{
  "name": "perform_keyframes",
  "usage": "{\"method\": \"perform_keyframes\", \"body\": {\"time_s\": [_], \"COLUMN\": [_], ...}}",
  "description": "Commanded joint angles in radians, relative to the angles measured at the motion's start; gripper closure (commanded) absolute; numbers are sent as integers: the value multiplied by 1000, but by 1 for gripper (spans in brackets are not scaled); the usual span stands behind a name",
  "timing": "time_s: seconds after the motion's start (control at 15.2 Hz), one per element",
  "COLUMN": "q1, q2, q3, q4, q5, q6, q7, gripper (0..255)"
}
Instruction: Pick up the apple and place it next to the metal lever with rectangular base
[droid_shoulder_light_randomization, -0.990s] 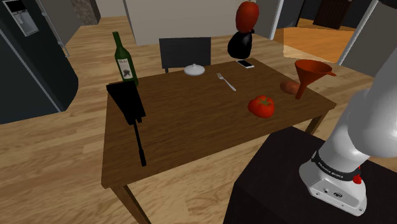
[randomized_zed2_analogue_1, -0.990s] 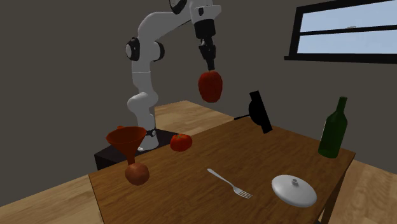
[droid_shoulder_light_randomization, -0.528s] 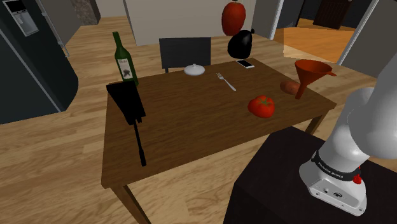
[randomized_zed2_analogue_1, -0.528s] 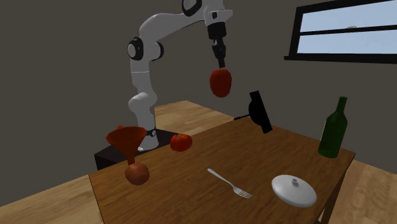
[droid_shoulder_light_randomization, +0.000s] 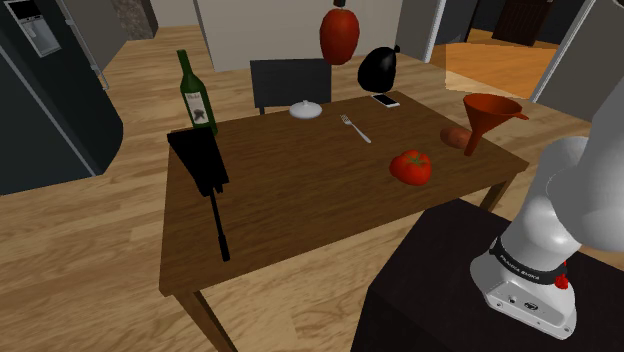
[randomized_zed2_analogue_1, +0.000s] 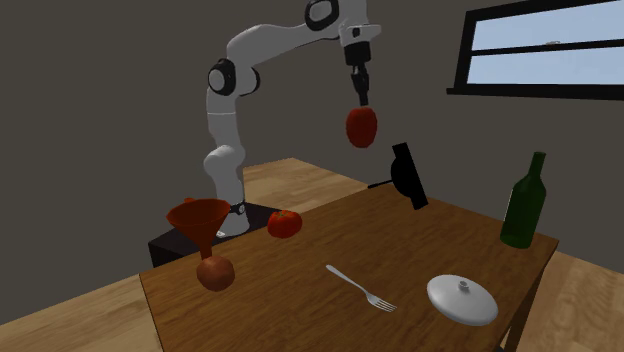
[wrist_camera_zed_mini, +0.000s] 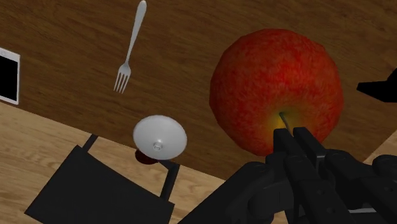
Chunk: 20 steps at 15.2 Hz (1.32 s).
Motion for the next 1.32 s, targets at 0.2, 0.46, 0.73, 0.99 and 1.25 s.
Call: {"method": "perform_keyframes", "body": {"time_s": [0.2, 0.46, 0.73, 0.99, 1.25], "q1": [57, 100, 136, 147, 153], "q2": [71, 154, 232, 174, 133], "q3": [52, 84, 107, 110, 112], "q4": [97, 208, 305, 162, 47], "q5": [-6, -8, -10, -23, -32], "q6": [-30, -65, -89, -3, 71], "q7": [112, 189, 251, 261, 270], "gripper": [255, 255, 255, 255, 255]}}
